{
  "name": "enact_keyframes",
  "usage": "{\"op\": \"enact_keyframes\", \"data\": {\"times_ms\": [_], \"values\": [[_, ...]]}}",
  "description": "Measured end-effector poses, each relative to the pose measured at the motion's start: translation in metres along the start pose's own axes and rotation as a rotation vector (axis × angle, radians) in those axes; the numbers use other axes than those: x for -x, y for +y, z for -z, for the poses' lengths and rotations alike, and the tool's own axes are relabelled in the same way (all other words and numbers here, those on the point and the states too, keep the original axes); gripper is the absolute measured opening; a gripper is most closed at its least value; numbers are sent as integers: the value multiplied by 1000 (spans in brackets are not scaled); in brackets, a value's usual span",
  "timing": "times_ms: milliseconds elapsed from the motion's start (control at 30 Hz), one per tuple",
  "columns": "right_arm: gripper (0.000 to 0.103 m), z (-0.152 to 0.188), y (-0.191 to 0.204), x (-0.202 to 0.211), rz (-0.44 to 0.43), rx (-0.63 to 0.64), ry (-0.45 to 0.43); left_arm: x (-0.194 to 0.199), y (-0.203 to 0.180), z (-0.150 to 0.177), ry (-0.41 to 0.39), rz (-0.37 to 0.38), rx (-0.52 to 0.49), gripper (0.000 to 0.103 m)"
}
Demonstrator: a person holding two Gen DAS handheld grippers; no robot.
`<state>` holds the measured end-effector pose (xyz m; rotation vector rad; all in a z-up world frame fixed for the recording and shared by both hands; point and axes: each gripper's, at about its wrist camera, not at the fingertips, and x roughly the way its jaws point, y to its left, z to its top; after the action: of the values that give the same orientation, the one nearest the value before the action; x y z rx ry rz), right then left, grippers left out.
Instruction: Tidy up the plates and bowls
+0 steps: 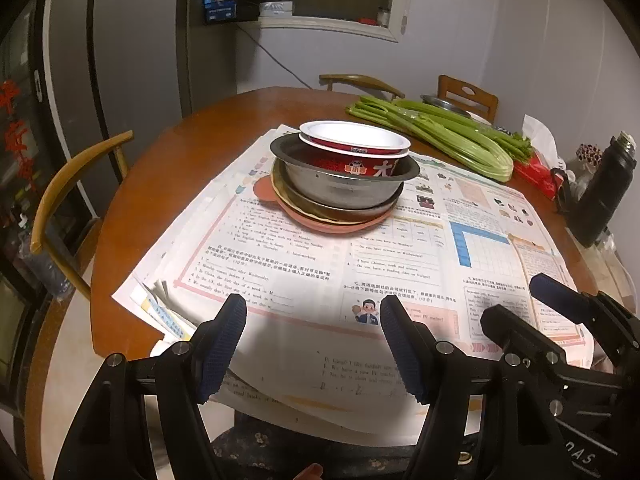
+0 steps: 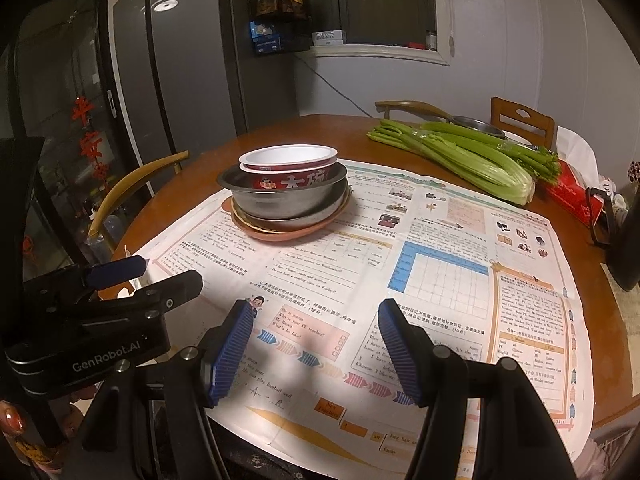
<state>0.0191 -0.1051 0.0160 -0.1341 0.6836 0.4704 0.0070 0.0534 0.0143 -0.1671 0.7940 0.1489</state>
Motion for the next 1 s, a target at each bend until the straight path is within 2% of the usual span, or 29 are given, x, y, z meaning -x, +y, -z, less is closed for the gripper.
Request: {"op": "enact_keyframes", "data": {"times_ms": [1000], "values": [[65,0,-2,1,0,-9,-4,1,0,0,-4,-6,-16,71]]}}
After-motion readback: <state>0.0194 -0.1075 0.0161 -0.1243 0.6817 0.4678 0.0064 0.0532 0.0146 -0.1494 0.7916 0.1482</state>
